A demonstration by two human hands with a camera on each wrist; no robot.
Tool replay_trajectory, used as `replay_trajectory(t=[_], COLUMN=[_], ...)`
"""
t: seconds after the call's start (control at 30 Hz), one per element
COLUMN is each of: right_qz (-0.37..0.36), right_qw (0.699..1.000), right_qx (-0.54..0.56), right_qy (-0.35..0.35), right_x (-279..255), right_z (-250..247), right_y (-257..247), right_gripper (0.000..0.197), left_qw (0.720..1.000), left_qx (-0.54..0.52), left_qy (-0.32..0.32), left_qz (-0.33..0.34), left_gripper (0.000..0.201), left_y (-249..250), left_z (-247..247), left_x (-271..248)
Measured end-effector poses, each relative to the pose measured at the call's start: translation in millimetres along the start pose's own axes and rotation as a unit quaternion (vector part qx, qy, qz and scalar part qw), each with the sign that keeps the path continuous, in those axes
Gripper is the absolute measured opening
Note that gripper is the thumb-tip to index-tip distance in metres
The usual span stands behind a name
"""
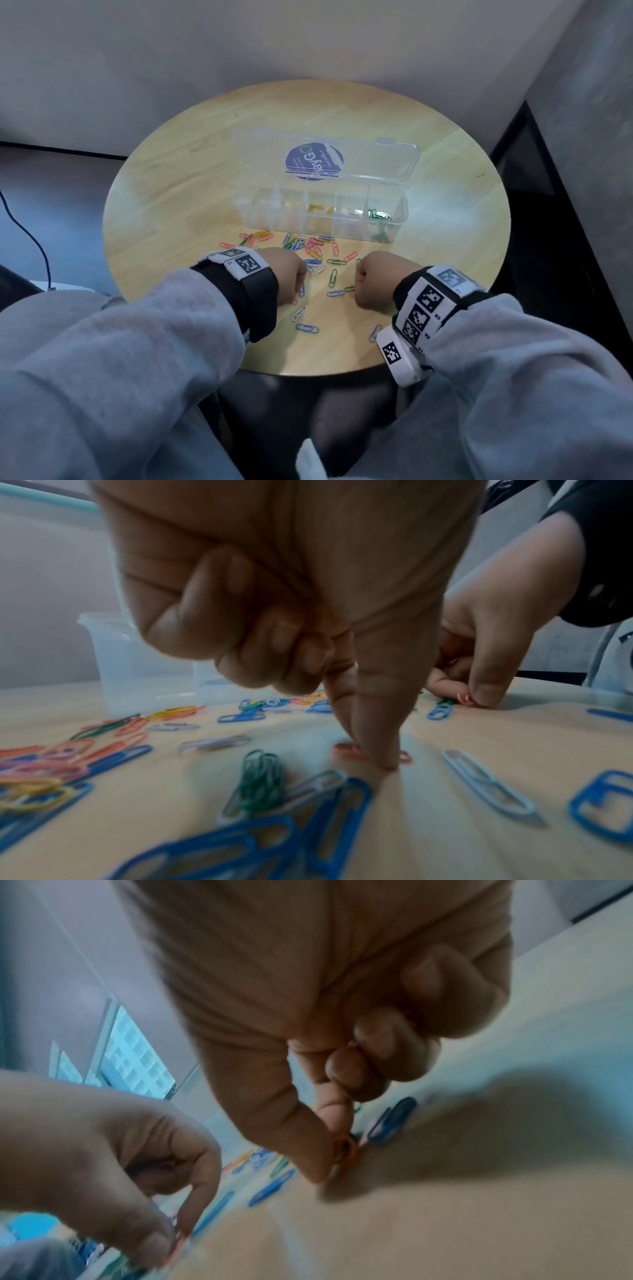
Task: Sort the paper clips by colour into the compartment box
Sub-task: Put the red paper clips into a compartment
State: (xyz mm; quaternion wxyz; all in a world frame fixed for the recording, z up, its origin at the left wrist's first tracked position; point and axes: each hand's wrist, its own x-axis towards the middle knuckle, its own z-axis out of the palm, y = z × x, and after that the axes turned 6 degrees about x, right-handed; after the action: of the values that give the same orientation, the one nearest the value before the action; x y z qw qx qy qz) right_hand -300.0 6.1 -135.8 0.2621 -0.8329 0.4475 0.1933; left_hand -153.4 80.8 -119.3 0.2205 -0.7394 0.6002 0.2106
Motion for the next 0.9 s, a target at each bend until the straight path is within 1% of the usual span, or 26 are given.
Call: replay_trajectory(t=[0.1,0.17,0.2,0.27,0.37,0.4,0.47,0.5,0.57,0.63,0.7,0.73,0.77,0.8,0.83,0.9], right_qz=[0.003,-0.002,-0.005,-0.009,0.000,0.004,0.006,0.006,0.006,0.010,0.018,0.021,0.016,0.002,-0.016,-0.045], right_qw=[0.990,0.975,0.965,0.935,0.886,0.874,0.859,0.857,0.856,0.855,0.852,0.849,0.849,0.853,0.863,0.905], right_qx=[0.138,0.222,0.262,0.353,0.463,0.486,0.510,0.514,0.515,0.516,0.521,0.524,0.525,0.518,0.500,0.421], right_qy=[-0.025,-0.029,-0.026,-0.022,-0.021,-0.026,-0.038,-0.042,-0.049,-0.052,-0.056,-0.061,-0.065,-0.068,-0.066,-0.039], right_x=[2,3,3,4,4,4,4,5,7,9,10,11,11,11,11,10], right_z=[-9,-18,-22,-28,-32,-33,-34,-34,-33,-32,-32,-32,-32,-32,-31,-33], right_y=[5,9,11,13,14,13,13,13,14,14,13,12,12,12,11,11], right_gripper=[0.008,0.015,0.017,0.020,0.021,0.020,0.021,0.023,0.026,0.026,0.023,0.022,0.020,0.017,0.013,0.006], left_qw=[1.000,1.000,1.000,1.000,1.000,1.000,1.000,1.000,1.000,0.999,0.994,0.982,0.958,0.924,0.883,0.800], left_qx=[0.010,0.008,0.004,0.003,0.005,0.008,0.015,0.018,0.011,-0.027,-0.107,-0.184,-0.283,-0.382,-0.469,-0.599], left_qy=[-0.006,-0.002,0.005,0.017,0.022,0.020,0.007,0.000,-0.013,-0.019,-0.023,-0.026,-0.027,-0.021,-0.010,-0.003], left_qz=[-0.002,0.000,0.002,0.005,0.007,0.008,0.006,0.002,-0.008,-0.019,-0.026,-0.028,-0.026,-0.024,-0.026,-0.028], left_gripper=[0.016,0.010,0.012,0.016,0.014,0.012,0.009,0.007,0.009,0.007,0.014,0.017,0.020,0.023,0.023,0.016], left_y=[0,-3,-5,-8,-9,-9,-8,-8,-7,-9,-13,-15,-15,-15,-14,-11], left_z=[1,2,3,5,6,6,5,5,5,2,-3,-8,-12,-16,-20,-27], left_x=[3,5,6,7,7,8,8,7,5,0,-3,-4,-4,-4,-4,-5])
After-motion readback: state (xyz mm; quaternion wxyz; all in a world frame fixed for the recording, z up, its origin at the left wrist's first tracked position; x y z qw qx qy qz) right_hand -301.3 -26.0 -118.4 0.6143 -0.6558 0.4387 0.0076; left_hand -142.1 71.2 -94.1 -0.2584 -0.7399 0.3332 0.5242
